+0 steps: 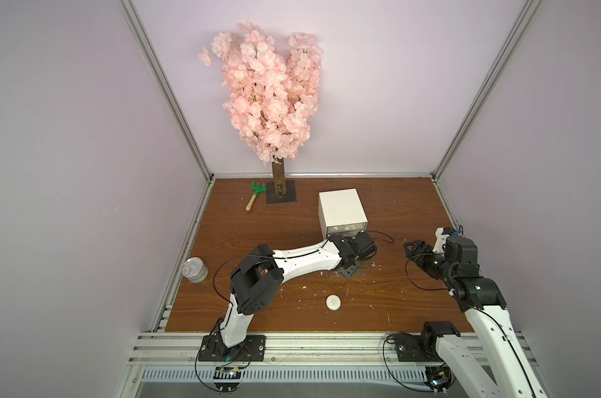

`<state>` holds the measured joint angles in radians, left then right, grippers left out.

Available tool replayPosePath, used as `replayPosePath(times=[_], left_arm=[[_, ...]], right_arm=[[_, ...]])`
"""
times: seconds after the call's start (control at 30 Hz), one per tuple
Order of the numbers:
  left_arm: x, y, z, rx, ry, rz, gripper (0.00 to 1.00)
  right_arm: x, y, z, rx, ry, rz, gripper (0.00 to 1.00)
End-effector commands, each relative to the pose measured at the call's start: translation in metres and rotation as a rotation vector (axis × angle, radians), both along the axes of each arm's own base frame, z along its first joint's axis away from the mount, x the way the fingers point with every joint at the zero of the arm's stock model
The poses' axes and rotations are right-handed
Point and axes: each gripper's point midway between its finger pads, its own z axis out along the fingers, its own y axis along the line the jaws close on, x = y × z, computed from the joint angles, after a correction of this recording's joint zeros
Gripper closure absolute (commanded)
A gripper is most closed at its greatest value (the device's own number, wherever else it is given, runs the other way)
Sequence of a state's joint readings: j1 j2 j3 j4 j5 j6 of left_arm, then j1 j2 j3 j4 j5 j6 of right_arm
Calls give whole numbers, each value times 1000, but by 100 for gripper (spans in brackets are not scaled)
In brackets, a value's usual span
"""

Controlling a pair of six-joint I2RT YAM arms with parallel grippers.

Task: Put the bluetooth earphones in the drawer according to color
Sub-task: Place the bluetooth earphone in the drawer.

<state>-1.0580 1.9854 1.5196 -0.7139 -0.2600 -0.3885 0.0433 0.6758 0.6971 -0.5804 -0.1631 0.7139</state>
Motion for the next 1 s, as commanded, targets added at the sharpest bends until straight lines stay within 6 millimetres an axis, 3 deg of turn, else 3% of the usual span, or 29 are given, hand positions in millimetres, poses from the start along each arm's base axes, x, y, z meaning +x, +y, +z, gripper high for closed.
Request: replayPosePath(times=[0.0,0.4,0.67,0.97], left_arm=[[0,12,-10,49,15,6,54],[-1,9,-19,55,38,-3,52],[-2,9,-23,64,50,-10,49],[0,10,-18,66,33,-15,38]], right_arm=[[4,-2,10,-15,-34,0,31],[5,-6,13,-42,-30,-2,30],[6,-5,5,-29,-18,-3,30],[7,-5,1,-28,-13,-3,30]])
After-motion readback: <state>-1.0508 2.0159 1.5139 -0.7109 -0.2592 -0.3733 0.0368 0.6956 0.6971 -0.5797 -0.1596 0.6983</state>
